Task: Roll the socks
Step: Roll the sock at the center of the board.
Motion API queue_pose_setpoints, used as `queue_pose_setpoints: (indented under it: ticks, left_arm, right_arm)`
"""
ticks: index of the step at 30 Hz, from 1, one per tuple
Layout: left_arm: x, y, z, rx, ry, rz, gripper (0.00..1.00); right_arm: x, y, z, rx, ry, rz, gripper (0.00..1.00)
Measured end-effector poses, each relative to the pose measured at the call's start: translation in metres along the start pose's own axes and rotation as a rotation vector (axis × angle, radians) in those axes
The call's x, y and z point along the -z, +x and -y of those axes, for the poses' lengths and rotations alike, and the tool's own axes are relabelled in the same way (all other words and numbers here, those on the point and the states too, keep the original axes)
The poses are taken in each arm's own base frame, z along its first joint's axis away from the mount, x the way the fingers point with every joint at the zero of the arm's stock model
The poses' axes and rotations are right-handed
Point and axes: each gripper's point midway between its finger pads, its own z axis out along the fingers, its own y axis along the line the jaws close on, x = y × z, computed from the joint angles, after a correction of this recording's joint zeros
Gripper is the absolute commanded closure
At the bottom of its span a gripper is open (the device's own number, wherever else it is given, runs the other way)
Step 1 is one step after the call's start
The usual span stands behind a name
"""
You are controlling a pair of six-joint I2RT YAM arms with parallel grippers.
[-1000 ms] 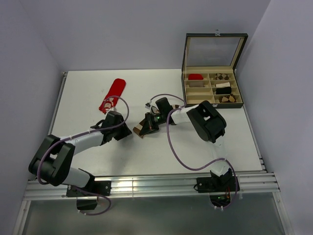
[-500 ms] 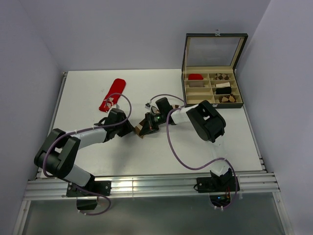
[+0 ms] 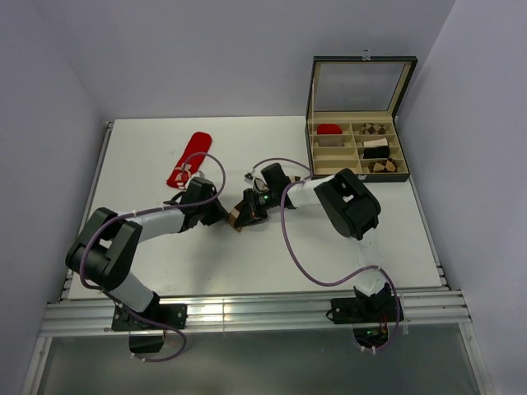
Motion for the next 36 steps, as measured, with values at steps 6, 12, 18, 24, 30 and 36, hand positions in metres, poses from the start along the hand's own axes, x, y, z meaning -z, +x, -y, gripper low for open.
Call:
queue_pose_setpoints:
  ticks: [6,12,18,24,30,36]
  left_arm:
    - [-0.005,0.000,0.005,-0.007,-0.007,-0.012,0.71]
    - [-0.007,0.001,0.008,-0.012,-0.014,-0.020,0.73]
    - [-0.008,0.001,0.009,-0.013,-0.020,-0.025,0.73]
    - [-0.010,0.001,0.011,-0.017,-0.019,-0.028,0.74]
    - [-0.010,0.001,0.011,-0.017,-0.022,-0.030,0.75]
    - [-0.010,0.001,0.011,-0.021,-0.026,-0.033,0.75]
  right_arm:
    - [0.005,-0.005,-0.004,0.004,0.039,0.028,0.58]
    - [0.024,-0.022,-0.009,0.066,0.156,0.133,0.52]
    - [0.045,-0.035,-0.017,0.152,0.260,0.237,0.65]
    - [0.040,-0.022,-0.027,0.184,0.235,0.223,0.80]
    - [0.026,-0.010,-0.035,0.177,0.121,0.166,0.83]
    - [0.010,-0.002,-0.014,0.118,0.098,0.134,0.84]
